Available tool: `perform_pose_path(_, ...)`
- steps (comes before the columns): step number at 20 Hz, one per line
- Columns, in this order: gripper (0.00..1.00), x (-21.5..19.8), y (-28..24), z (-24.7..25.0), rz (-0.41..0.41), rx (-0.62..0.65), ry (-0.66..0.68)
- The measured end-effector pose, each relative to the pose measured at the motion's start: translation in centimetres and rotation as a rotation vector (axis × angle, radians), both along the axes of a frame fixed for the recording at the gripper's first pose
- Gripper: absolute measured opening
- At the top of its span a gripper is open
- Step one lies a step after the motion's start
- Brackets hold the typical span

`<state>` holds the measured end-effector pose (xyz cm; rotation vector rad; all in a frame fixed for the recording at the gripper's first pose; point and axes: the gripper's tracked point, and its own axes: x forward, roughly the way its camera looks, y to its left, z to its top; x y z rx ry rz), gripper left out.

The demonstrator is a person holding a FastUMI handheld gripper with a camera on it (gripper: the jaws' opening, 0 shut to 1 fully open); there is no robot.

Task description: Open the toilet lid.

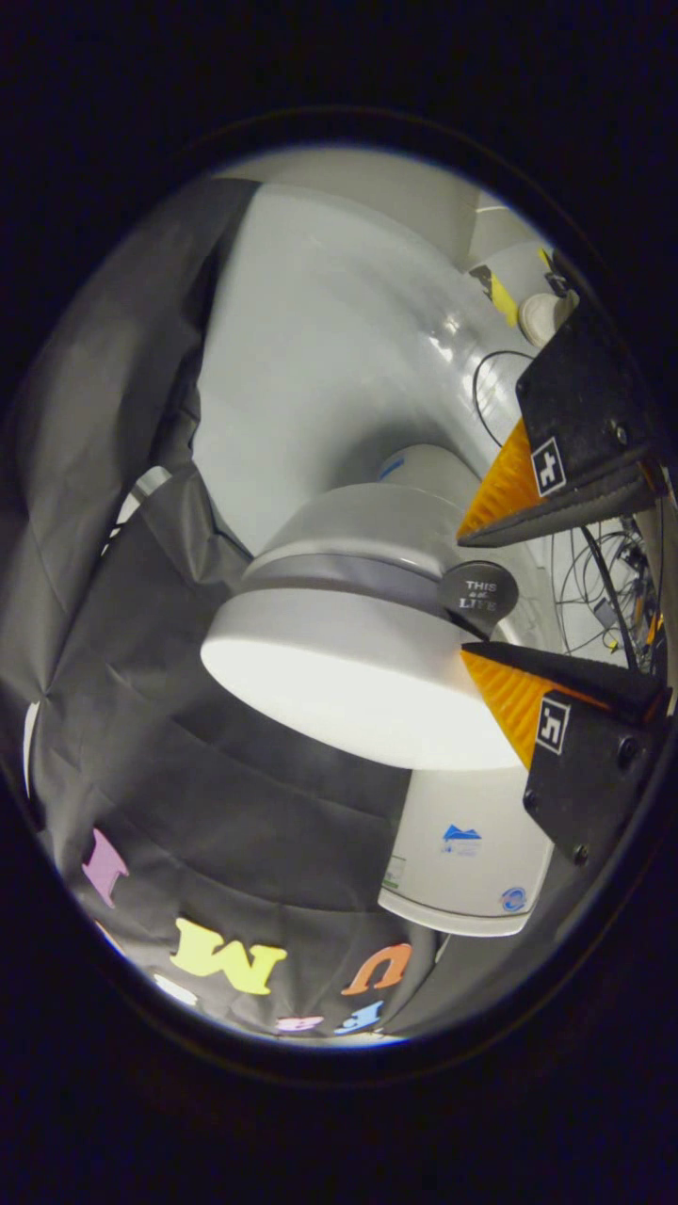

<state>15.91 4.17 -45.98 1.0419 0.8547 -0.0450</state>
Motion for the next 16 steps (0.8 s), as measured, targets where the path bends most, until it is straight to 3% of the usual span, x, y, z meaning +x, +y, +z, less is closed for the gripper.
perform_pose_path(5,0.33,0.3,0.1,-0.1,-0.055,0.069,0.017)
perform_pose_path(8,0.21,0.6,-0.3,0.3,-0.088,0.077,0.029)
perform_pose_path(11,0.11,0.3,0.2,1.2,-0.072,0.075,0.040)
perform_pose_path(16,0.07,0.7,0.3,3.7,-0.043,0.068,0.011)
